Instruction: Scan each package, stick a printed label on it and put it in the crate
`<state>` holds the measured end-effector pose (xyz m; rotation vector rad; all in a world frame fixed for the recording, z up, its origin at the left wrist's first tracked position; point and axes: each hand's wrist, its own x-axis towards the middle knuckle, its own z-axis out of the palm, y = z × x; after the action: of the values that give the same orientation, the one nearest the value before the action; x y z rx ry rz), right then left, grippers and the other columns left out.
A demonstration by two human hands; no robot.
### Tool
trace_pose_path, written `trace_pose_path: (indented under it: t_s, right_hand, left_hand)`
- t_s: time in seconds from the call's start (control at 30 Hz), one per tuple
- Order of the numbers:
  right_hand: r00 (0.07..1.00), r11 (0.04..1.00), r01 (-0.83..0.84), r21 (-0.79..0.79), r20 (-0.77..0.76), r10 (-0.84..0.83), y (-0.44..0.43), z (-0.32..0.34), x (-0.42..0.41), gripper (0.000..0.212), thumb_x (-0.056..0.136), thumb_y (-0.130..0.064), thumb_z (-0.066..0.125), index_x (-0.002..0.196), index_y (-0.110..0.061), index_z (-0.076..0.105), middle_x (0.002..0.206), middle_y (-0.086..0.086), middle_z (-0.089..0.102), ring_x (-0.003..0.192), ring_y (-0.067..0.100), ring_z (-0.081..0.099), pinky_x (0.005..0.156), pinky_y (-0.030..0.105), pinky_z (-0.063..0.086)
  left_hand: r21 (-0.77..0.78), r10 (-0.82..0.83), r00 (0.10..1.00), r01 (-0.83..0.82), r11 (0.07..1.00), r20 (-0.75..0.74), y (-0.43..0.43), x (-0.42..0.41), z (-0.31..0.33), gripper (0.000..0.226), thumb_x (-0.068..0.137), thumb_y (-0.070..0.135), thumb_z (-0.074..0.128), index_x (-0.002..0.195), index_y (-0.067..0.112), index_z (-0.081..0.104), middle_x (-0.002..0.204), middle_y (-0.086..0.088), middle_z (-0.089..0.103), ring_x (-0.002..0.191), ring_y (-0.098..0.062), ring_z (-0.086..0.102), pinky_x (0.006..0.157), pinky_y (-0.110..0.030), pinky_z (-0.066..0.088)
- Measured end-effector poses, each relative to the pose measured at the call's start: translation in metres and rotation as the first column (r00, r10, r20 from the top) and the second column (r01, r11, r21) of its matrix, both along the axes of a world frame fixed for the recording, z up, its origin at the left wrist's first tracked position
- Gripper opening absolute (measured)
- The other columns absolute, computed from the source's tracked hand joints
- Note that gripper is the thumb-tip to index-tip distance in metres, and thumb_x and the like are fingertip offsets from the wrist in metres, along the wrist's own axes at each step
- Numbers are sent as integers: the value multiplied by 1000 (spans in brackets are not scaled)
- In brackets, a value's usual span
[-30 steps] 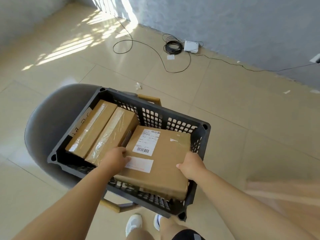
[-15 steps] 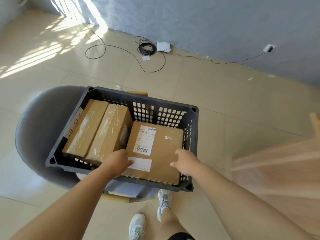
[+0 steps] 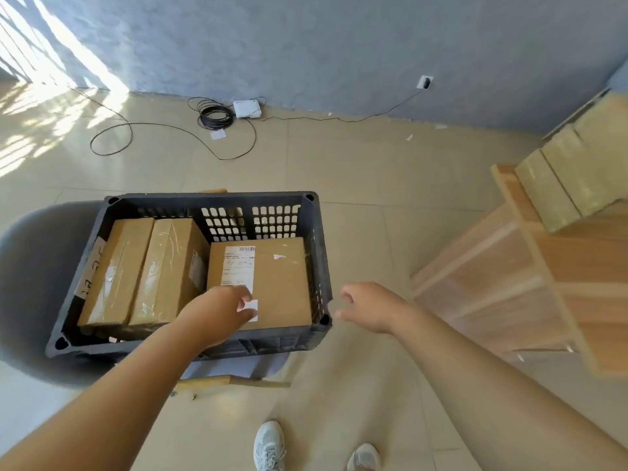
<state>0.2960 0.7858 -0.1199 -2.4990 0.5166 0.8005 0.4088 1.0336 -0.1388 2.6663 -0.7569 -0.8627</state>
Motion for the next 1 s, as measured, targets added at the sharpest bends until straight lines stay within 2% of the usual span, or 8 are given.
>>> trace_pose_path:
  t_s: [0.17,0.4,0.63,0.7,0.77,0.87,1.0]
  right_hand:
    - [995,994,96,-52,7,-96,-52,19,-73,54,89,-42,60,134,-14,49,134,8,53,120,24,51,95,29,41]
    - [958,955,287,-70,46,-284,-150,48,-205,57,90,-43,59,137,-16,45,138,6,49,123,23,49,95,30,40]
    - [917,915,392,-92,115,-382,-250,73,-331,46,89,-39,61,128,-17,53,120,2,57,108,22,55,80,29,42]
    - [892,893,442,-80,140,-429,-274,81,-360,44,88,-42,62,125,-19,54,115,-1,58,108,21,57,84,30,46]
    - [869,869,488,-83,140,-474,-296,88,-384,49,88,-45,61,129,-20,51,122,0,58,107,19,57,88,32,46]
    - [850,850,519,-93,158,-502,-331,94,-408,55,88,-46,61,134,-20,47,129,2,55,111,19,54,84,29,42]
    - [814,818,569,-88,207,-543,-380,102,-420,53,89,-45,61,133,-18,48,124,1,56,109,17,54,88,29,43]
  left_hand:
    - [-16,-167,985,168,986,45,-62,-37,25,33,89,42,55,119,27,54,113,5,63,96,-11,58,88,-28,49]
    - [-67,-300,951,306,950,77,-175,-127,49,37,90,44,52,122,25,54,114,5,63,99,-13,60,90,-30,48]
    - [-176,-284,955,295,939,81,-283,-232,56,32,88,46,55,114,28,58,104,10,63,91,-11,58,84,-26,46]
    - [-209,-285,954,298,932,89,-309,-256,57,32,87,46,56,113,28,59,104,10,64,89,-10,58,81,-24,44]
    - [-218,-298,950,311,925,93,-332,-275,60,32,87,48,56,112,29,60,101,12,63,88,-9,58,78,-22,42]
    - [-222,-314,945,327,919,90,-366,-293,64,31,86,49,57,110,30,60,96,14,61,89,-10,60,83,-27,48]
    - [-255,-312,946,324,911,89,-415,-296,69,29,85,48,59,107,29,62,92,14,61,88,-10,61,84,-28,49]
